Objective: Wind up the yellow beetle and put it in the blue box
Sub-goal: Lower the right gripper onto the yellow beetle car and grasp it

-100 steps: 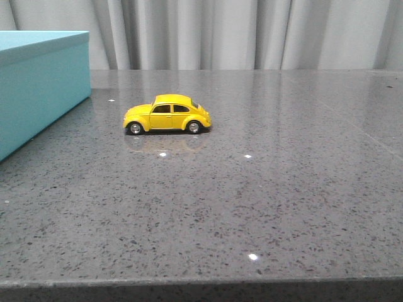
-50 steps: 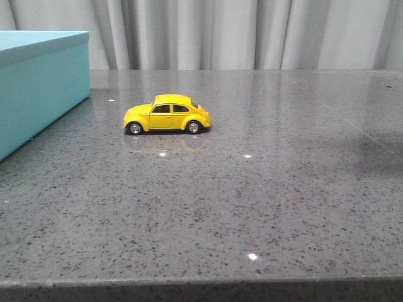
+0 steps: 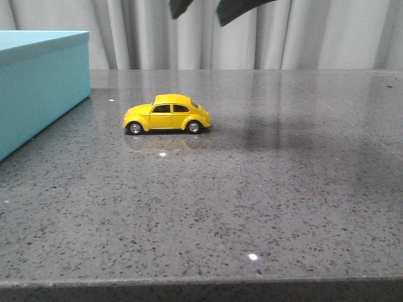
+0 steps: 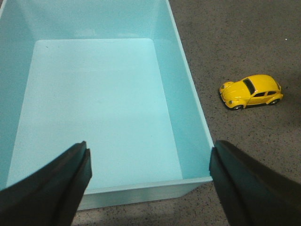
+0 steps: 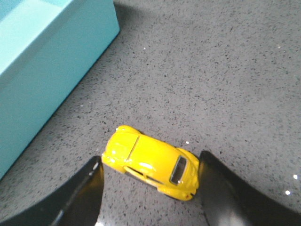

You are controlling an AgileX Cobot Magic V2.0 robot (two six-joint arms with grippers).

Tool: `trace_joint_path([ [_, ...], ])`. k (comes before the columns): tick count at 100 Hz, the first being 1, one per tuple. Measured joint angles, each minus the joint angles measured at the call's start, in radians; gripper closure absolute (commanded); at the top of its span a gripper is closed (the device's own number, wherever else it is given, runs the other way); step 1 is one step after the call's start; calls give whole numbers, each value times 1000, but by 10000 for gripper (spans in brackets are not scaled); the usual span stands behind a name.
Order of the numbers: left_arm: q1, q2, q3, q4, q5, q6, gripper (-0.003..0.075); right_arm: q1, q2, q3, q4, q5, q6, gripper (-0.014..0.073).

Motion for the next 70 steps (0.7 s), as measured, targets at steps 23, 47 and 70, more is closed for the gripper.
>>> trace_joint_path([
  [23, 0, 0, 0, 0, 0, 0, 207, 103, 160, -185, -385, 190, 357, 141],
  [47, 0, 0, 0, 0, 0, 0, 208, 155, 222, -238, -475, 225, 502, 143],
  [70, 0, 0, 0, 0, 0, 0, 208, 166, 271, -238, -484, 225, 552, 143],
])
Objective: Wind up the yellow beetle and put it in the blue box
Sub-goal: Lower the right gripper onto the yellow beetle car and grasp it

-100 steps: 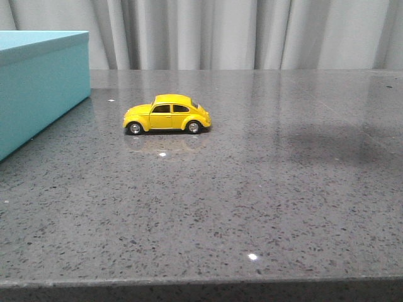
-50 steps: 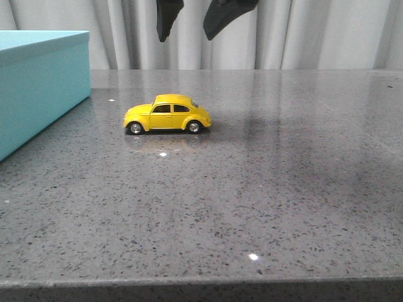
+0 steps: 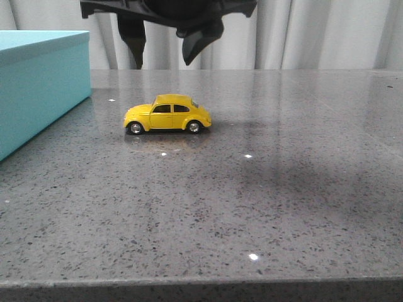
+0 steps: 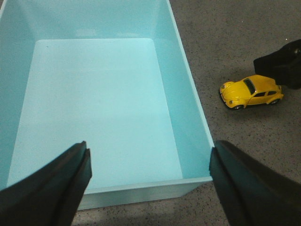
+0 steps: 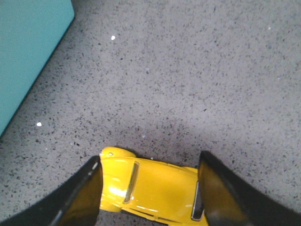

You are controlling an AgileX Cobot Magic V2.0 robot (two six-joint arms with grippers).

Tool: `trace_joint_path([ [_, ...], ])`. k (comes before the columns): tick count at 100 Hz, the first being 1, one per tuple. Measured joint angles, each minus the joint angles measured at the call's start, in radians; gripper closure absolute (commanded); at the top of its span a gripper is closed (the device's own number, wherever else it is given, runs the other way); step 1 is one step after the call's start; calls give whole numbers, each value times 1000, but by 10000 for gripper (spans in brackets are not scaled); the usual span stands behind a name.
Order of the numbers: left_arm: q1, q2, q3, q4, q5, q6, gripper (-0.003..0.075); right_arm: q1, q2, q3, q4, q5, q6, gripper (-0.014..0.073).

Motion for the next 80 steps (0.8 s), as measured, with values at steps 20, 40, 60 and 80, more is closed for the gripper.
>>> trace_joint_path([
  [20, 0, 0, 0, 0, 0, 0, 208, 2, 30, 0, -1, 6, 21, 144],
  [40, 0, 0, 0, 0, 0, 0, 207, 2, 61, 0, 3, 8, 30, 144],
  [60, 0, 0, 0, 0, 0, 0, 207, 2, 74, 0, 6, 10, 47, 144],
  [80, 0, 0, 0, 0, 0, 0, 208, 2, 81, -1, 7, 33, 53, 144],
])
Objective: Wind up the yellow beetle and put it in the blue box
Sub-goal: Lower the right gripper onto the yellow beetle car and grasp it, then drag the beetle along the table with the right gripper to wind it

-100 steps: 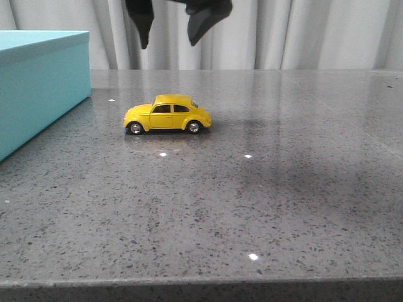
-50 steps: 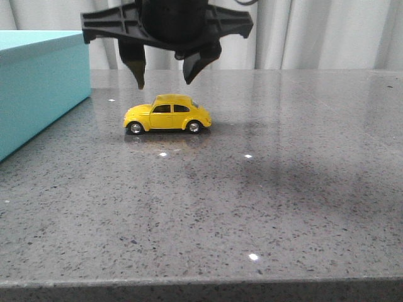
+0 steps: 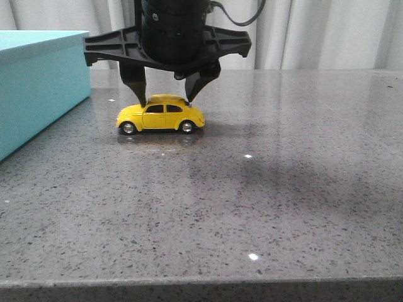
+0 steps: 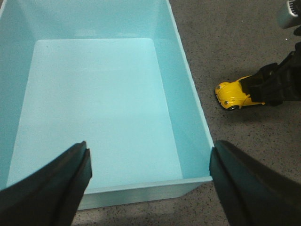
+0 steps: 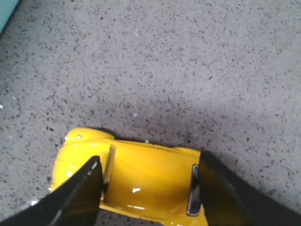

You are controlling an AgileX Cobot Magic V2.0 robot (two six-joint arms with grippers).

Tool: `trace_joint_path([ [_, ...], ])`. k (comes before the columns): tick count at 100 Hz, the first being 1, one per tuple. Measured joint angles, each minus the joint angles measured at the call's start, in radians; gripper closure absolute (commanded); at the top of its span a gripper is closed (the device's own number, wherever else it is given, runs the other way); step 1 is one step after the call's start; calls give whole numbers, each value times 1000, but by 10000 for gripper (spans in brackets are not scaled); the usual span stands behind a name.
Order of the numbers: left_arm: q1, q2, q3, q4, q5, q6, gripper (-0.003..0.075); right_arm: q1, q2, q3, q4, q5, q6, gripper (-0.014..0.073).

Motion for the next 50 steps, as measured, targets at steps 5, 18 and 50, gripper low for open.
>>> trace_joint_path([
  [5, 0, 0, 0, 0, 0, 0, 208, 0, 3, -5, 0, 5, 0, 144],
  [18, 0, 0, 0, 0, 0, 0, 208, 0, 4, -8, 0, 22, 2, 144],
  [50, 0, 0, 0, 0, 0, 0, 208, -6, 4, -12, -2, 67, 6, 144],
])
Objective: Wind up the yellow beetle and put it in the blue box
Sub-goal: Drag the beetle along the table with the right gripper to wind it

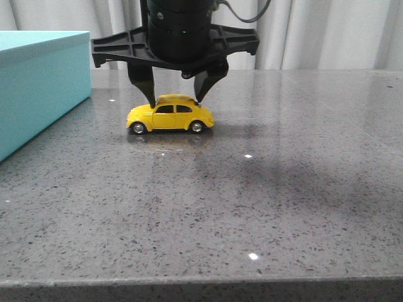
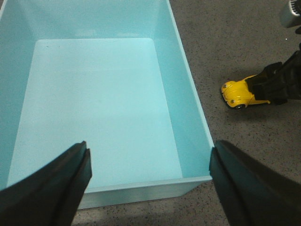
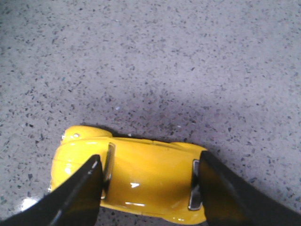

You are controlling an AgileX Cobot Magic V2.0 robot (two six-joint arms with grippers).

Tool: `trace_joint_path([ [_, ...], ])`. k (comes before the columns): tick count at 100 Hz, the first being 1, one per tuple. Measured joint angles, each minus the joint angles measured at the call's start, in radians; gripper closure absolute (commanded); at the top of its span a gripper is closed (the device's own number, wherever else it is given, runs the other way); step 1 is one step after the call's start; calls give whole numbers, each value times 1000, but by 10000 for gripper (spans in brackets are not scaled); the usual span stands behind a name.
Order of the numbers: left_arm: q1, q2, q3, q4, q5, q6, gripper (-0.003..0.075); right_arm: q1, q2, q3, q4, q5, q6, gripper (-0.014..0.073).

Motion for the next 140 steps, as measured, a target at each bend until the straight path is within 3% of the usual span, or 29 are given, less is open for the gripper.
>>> trace_joint_path([
  [46, 0, 0, 0, 0, 0, 0, 208, -110, -125, 180, 10, -55, 2, 144],
  [91, 0, 0, 0, 0, 0, 0, 208, -313, -314, 440, 10, -154, -41, 144],
  [112, 0, 0, 0, 0, 0, 0, 208, -377, -344, 470, 12, -170, -104, 144],
  [140, 0, 0, 0, 0, 0, 0, 208, -382, -399, 485, 12, -186, -123, 144],
])
